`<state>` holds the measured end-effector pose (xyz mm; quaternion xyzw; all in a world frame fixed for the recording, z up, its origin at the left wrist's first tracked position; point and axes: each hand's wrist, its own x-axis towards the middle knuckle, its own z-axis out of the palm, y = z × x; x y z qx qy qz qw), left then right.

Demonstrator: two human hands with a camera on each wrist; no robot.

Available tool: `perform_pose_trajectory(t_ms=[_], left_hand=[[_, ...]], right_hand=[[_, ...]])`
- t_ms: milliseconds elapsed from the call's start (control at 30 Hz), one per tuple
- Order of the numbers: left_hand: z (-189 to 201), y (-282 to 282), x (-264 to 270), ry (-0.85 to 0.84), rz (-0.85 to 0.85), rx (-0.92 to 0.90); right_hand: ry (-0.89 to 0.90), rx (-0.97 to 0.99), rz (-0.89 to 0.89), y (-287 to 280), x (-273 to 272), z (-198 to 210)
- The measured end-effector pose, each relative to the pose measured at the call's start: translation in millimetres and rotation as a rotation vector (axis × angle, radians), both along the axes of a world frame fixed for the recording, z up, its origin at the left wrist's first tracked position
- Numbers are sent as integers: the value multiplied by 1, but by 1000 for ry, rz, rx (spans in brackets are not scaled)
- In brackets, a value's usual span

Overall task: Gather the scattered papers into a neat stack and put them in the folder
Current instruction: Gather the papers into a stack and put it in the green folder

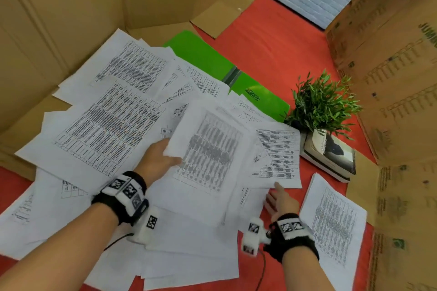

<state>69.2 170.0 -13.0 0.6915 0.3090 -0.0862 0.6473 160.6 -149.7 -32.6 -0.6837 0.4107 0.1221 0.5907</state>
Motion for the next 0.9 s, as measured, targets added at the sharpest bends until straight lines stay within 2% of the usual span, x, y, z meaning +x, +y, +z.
perform_pose_trajectory(t_ms=[67, 167, 233, 333, 400, 533, 667, 800, 900], left_hand=[[0, 22, -7, 9, 67, 27], [-2, 48, -12, 59, 110, 83], [-4, 57, -11, 80, 115, 111], [-5, 56, -3, 89, 75, 172], [-5, 50, 7, 65, 28, 250], [-8, 38, 31, -7, -103, 465], [-12, 35, 45, -38, -139, 456], [-12, 33, 46, -15, -175, 394], [-12, 23, 43, -14, -252, 336]], right_hand=[[2, 111, -59, -4, 18, 4], [54, 170, -82, -1, 43, 4], [40, 70, -46, 11, 52, 8], [-143, -185, 99, 31, 53, 21], [-198, -190, 192, 40, 44, 34], [-115, -175, 332, 28, 24, 37], [85, -278, 368, -9, 17, 28], [207, -93, 400, -24, 8, 23], [100, 94, 290, -15, 9, 23]])
